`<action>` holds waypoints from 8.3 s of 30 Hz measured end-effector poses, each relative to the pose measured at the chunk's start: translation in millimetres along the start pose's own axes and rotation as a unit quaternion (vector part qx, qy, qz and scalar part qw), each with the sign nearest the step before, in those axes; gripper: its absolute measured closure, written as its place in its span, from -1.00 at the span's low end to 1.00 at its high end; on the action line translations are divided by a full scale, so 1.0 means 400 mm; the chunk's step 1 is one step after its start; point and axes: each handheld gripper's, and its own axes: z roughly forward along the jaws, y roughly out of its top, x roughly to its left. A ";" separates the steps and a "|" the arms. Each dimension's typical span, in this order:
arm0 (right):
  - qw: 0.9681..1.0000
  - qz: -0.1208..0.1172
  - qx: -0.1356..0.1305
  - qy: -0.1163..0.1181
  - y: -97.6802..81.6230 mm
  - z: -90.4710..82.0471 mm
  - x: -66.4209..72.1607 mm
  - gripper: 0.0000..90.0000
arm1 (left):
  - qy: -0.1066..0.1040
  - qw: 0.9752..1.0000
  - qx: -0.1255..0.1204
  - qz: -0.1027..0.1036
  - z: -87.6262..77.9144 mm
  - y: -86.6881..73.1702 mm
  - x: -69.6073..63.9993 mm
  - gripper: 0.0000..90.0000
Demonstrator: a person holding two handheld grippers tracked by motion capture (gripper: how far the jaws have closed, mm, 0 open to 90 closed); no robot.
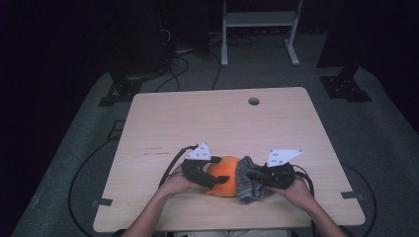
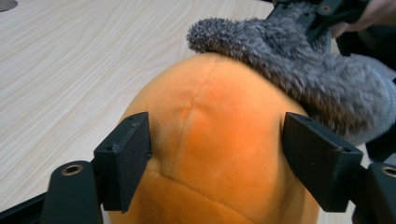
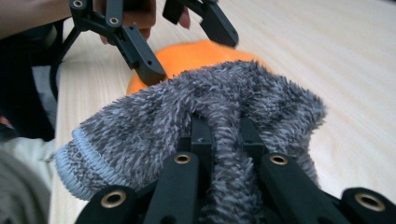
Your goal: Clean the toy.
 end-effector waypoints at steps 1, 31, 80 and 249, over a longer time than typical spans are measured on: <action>1.000 0.004 0.005 0.000 -0.010 -0.002 -0.004 0.81 | -0.002 1.000 0.000 -0.002 0.000 -0.002 -0.001 -0.44; 0.999 0.031 0.022 0.000 -0.045 -0.039 -0.008 0.81 | 0.012 1.000 -0.012 0.020 0.002 0.019 -0.026 -0.11; 0.999 -0.040 0.001 -0.010 0.014 -0.002 0.045 0.81 | 0.063 0.998 -0.021 -0.018 0.017 0.013 -0.024 -0.46; 0.995 -0.073 -0.001 -0.065 0.009 -0.008 0.063 0.81 | 0.043 0.997 -0.034 -0.057 0.021 0.004 0.007 -0.09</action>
